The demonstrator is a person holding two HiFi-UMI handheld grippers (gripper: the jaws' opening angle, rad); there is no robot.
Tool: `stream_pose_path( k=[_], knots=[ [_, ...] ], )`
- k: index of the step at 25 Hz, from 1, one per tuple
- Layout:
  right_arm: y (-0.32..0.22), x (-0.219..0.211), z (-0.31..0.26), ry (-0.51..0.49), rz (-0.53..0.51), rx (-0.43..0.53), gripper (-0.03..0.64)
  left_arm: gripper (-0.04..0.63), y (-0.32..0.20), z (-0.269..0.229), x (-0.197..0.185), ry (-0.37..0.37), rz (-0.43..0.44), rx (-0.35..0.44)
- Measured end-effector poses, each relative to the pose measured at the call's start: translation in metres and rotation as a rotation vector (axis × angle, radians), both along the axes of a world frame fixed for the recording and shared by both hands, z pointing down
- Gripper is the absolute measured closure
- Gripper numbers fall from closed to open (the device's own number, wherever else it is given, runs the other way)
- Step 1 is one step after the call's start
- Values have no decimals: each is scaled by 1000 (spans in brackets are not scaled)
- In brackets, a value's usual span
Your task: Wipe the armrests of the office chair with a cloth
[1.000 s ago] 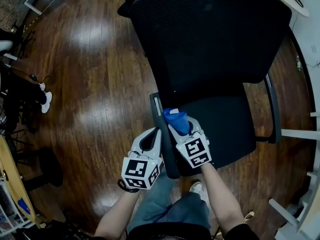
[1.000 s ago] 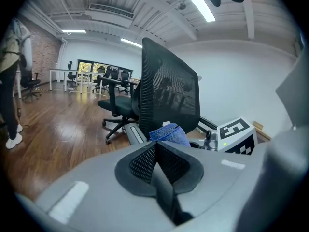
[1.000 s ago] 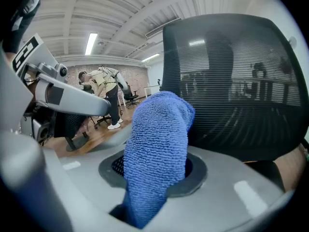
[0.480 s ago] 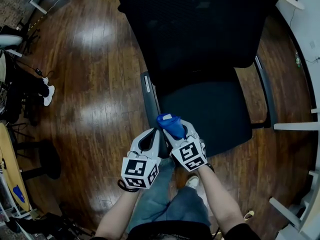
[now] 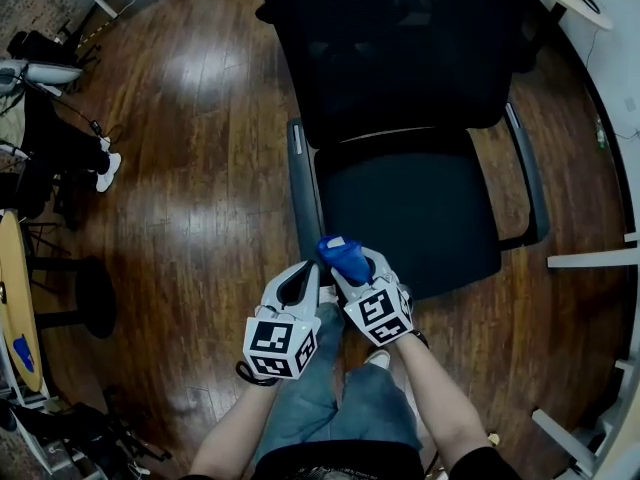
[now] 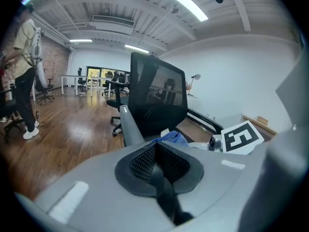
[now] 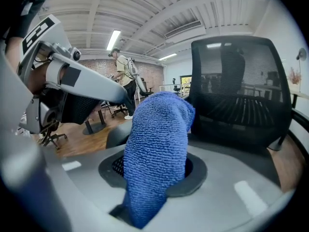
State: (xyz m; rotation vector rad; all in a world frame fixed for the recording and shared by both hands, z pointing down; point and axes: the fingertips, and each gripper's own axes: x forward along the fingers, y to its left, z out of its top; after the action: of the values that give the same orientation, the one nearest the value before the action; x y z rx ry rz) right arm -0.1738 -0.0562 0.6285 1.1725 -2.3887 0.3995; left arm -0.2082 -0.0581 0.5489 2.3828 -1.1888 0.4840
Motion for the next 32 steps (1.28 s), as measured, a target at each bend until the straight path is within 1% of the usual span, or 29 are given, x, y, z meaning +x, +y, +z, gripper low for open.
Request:
stream_pose_path(
  k=[8,17,24,29,32],
  knots=[
    [33,-3,20,-6,-3,-1,480,589,32,22,-3,18,-36,-3],
    [64,-5,75,29,-44,-90,480,589,48,52,-4,50,-74,-4],
    [70,-9,110,82,-71,-160,480,589,58,77,-15,51,-105,-19],
    [71,-10,128,127,-73,-215,480,589,61,87,-23,62,-135,-29],
    [72,-12,133,118,-58,-229,480,589,62,89,-23,71,-142,-32]
  ],
)
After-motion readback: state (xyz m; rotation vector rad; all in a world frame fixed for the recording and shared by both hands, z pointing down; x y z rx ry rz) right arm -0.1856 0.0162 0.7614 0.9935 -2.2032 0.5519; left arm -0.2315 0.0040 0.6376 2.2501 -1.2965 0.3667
